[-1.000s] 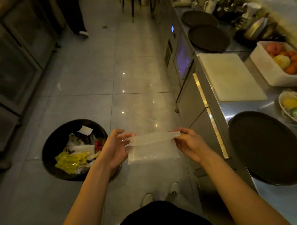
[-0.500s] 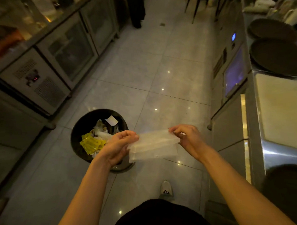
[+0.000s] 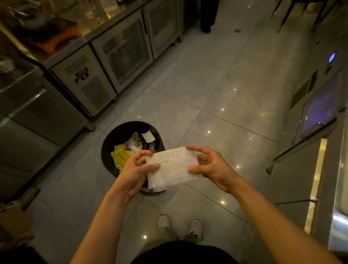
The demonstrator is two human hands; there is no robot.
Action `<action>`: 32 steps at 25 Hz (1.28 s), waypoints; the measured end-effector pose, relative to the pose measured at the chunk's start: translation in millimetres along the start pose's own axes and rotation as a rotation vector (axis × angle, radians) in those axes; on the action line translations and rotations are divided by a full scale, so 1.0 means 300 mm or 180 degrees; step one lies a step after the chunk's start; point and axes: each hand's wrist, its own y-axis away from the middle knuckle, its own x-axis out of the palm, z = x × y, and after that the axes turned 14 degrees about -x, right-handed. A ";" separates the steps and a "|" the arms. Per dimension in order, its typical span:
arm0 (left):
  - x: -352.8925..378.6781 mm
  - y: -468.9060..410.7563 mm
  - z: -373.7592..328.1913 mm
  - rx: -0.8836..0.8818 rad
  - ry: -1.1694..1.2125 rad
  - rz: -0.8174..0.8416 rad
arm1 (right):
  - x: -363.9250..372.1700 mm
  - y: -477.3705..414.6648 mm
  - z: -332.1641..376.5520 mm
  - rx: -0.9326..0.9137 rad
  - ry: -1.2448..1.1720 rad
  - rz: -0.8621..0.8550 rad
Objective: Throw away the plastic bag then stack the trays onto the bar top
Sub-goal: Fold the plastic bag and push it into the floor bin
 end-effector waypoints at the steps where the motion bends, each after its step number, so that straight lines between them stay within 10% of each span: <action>1: -0.003 0.003 0.001 0.0040 0.0061 -0.0025 | 0.009 -0.015 -0.003 -0.0057 0.0119 0.0013; 14: -0.250 -0.028 -0.030 0.1113 -0.0867 -0.1339 | 0.284 -0.319 -0.078 -0.0527 0.0879 -0.0249; 32: -0.843 -0.297 -0.280 0.1089 -0.1931 -0.1623 | 0.713 -0.834 -0.199 -0.0575 0.3101 0.0752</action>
